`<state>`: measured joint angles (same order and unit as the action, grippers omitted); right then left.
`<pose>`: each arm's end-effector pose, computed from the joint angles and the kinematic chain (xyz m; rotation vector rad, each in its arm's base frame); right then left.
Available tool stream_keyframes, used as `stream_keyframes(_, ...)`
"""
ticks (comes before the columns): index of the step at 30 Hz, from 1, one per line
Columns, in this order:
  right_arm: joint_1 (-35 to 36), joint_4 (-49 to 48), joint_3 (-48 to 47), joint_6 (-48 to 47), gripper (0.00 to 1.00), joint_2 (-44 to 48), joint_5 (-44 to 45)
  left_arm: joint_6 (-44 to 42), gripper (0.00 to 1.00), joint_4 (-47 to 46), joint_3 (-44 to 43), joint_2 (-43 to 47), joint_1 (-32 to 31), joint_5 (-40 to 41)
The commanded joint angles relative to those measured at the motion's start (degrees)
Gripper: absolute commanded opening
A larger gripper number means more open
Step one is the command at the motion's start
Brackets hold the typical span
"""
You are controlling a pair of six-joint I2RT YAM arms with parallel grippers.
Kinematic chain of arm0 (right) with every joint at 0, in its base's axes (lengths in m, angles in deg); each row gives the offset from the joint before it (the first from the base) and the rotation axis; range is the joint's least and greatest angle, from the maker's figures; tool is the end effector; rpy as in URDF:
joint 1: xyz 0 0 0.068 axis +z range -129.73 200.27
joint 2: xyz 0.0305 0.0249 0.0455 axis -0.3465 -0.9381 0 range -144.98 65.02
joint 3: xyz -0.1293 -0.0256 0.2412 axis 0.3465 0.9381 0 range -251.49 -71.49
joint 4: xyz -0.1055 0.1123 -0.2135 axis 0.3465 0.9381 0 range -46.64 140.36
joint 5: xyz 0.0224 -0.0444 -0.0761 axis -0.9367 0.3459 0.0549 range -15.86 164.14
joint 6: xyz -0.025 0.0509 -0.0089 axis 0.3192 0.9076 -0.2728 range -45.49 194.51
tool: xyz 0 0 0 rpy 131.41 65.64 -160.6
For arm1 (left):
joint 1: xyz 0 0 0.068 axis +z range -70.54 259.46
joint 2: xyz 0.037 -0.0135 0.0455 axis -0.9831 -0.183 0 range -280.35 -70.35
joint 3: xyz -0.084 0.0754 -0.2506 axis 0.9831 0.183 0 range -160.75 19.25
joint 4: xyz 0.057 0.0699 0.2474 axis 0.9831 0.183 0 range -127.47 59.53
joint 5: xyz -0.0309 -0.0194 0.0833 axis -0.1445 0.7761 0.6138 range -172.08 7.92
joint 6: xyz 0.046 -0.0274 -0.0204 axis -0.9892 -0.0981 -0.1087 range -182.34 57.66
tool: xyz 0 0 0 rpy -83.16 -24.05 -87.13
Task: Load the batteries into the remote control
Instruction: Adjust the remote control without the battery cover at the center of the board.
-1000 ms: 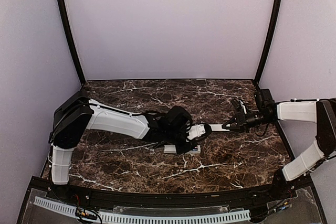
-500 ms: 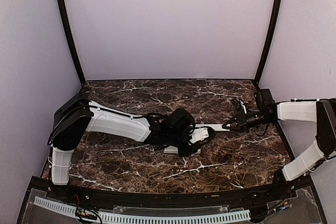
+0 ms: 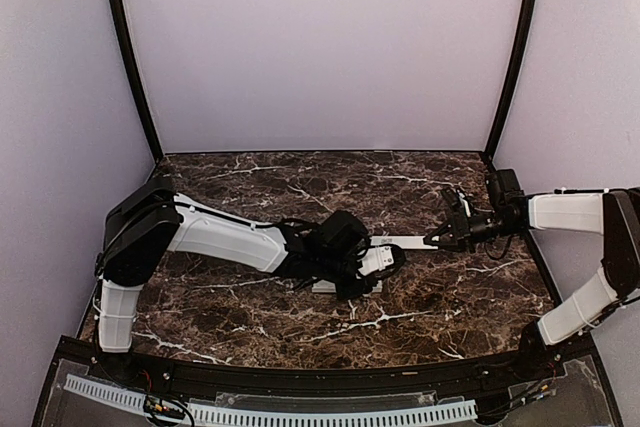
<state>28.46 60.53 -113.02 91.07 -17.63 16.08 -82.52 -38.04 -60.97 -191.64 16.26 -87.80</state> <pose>0.2540 0.0714 0.1789 -0.2056 2.4608 1.4708 0.2088 -0.4222 0.1497 1.5860 1.7001 -0.5009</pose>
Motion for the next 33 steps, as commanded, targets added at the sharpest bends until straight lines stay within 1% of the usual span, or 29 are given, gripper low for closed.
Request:
stream_keyframes(1,-0.4,-0.5,0.4,-0.6,0.00,1.3,-0.5,1.5,0.00,3.3,2.2,-1.1,0.1,-0.7)
stream_keyframes(8,-0.4,-0.1,0.1,-0.6,0.00,1.9,-0.4,1.2,0.00,4.3,4.2,-1.7,0.3,1.4)
stream_keyframes(10,-0.4,0.1,0.1,-0.6,0.00,2.2,-0.3,0.9,0.00,5.7,3.8,-3.0,0.4,1.8)
stream_keyframes(12,-0.4,0.3,0.1,-0.6,0.00,2.4,-0.3,-0.1,0.00,9.1,3.1,-4.3,0.5,2.2)
stream_keyframes(16,-0.4,0.5,0.3,-0.5,0.00,2.9,-0.3,0.0,0.00,11.6,3.6,-4.8,0.5,2.5)
stream_keyframes(24,-0.4,0.8,0.1,-0.5,0.00,3.1,-0.2,3.2,0.00,10.3,7.1,-5.1,0.8,-0.1)
stream_keyframes(27,-0.5,1.5,-0.2,-0.5,0.00,3.4,-0.2,3.5,0.00,8.8,6.4,-1.8,0.9,-0.7)
stream_keyframes(30,-0.5,2.0,-0.6,-0.4,0.00,3.7,-0.2,3.4,0.00,4.8,5.1,2.4,0.9,-1.2)
stream_keyframes(33,-0.5,1.8,-0.7,0.1,0.00,4.2,-0.2,3.5,0.00,3.0,1.4,6.5,1.0,-0.3)
